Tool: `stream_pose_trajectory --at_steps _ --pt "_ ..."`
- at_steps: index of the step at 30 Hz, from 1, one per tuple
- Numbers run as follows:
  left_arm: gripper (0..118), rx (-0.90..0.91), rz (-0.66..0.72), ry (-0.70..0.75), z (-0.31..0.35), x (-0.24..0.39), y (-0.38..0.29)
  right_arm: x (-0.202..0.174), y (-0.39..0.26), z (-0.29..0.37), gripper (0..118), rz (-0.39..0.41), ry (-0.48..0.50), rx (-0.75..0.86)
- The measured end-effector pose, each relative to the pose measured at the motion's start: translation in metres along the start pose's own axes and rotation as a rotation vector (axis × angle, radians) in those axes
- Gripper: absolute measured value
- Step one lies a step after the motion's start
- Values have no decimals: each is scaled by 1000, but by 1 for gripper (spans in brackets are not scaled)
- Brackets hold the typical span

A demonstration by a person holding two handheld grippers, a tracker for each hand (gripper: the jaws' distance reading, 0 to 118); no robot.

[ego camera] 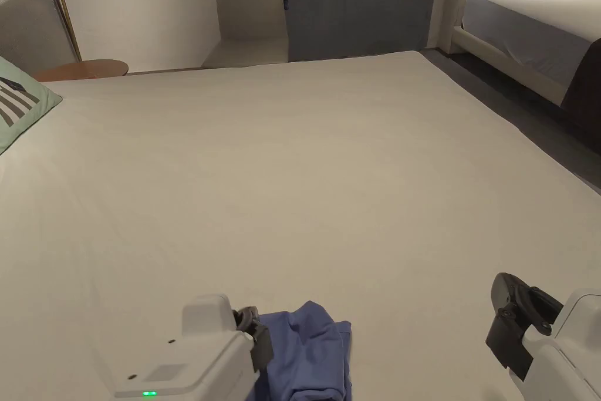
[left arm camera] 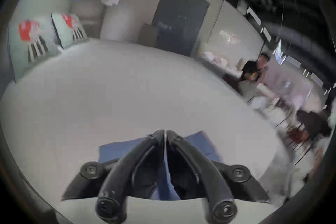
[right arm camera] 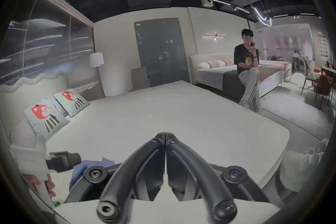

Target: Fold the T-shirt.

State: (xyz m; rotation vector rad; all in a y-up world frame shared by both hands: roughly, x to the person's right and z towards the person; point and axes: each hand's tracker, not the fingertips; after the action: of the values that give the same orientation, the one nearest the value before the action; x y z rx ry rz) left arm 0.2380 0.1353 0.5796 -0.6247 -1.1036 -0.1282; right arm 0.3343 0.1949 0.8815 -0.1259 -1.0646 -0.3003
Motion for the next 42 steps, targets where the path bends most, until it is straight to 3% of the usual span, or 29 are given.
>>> stream_pose_trajectory --at_steps 7,12,14,17,22,29,36,39,42 --pt "1 -101 -168 -143 -38 70 -44 1 1 4 1 4 -2 2" --pt "1 -130 -165 -178 -53 105 -55 9 3 10 1 5 -25 9" --pt "1 -175 -133 -288 -55 111 -56 12 3 10 1 3 -37 7" --pt "1 -205 -141 -318 -53 119 -54 13 3 9 1 -2 -43 5" --pt "1 -46 25 -342 -11 75 -15 3 7 3 1 15 -9 7" --pt "1 162 154 -161 55 -30 27 -52 -13 -35 1 88 169 -117" --pt "1 133 274 -38 78 -109 9 -101 -82 -102 1 203 311 -484" --pt "1 73 351 -73 77 -130 -4 -111 -104 -124 0 294 263 -646" --pt "4 21 405 -140 68 -144 -12 -117 -100 -133 0 341 262 -663"
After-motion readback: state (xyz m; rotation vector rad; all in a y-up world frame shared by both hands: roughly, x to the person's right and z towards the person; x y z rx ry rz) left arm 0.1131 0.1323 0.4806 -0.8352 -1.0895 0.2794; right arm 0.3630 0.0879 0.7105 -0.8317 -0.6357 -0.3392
